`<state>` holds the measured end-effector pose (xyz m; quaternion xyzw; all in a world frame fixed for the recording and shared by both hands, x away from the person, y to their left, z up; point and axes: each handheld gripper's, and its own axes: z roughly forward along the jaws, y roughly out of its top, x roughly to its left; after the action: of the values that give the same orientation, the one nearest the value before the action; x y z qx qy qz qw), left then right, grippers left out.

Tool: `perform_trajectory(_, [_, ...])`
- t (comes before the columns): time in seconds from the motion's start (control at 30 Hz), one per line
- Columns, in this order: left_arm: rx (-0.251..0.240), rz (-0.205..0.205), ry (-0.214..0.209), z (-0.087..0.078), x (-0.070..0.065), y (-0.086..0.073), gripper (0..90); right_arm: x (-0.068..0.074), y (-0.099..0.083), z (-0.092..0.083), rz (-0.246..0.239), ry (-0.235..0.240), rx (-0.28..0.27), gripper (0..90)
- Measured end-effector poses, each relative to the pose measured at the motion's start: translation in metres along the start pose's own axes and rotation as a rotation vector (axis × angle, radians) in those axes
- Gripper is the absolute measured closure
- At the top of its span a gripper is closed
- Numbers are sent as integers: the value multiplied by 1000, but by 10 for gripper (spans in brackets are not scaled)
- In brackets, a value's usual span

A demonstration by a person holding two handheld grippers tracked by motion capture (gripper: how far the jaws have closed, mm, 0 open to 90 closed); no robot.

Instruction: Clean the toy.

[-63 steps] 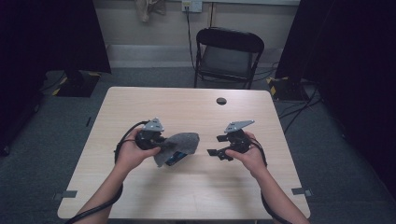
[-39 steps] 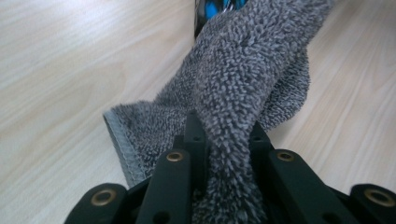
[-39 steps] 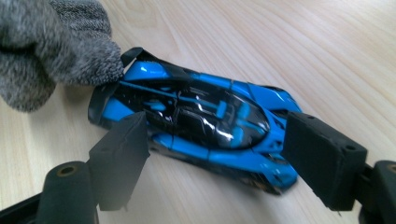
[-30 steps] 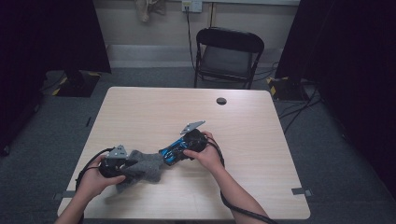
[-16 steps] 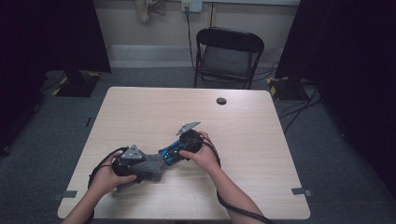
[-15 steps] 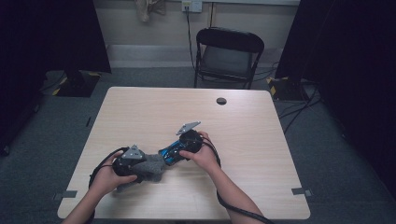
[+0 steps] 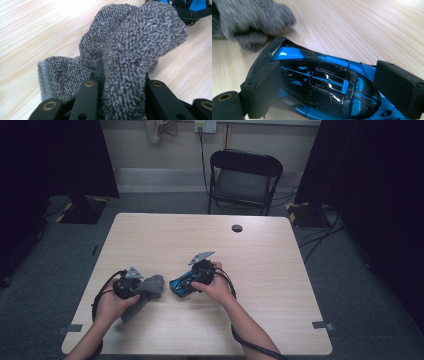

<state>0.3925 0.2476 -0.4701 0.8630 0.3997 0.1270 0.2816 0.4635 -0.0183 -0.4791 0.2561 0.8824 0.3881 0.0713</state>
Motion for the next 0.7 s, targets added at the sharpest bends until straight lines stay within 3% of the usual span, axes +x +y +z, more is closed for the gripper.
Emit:
perform_trajectory(0.07, [2,5,-37,5,-7,7,729,0,0,0,-1,0,-4,77])
perform_trajectory(0.13, [3,18,-48,8,-12,10,730,0,-1,0,-1,-1,-6,77])
perform_trajectory(0.17, [14,47,-57,11,-19,15,730,0,-1,0,-1,-2,-7,76])
perform_trajectory(0.27, [26,67,-94,15,-30,20,736,1,1,1,-2,-6,1,69])
perform_trajectory(0.47, [21,76,-146,14,-39,18,744,8,5,7,-31,-4,6,63])
perform_trajectory(0.7, [17,86,-185,12,-46,15,745,7,2,6,-28,-1,-9,63])
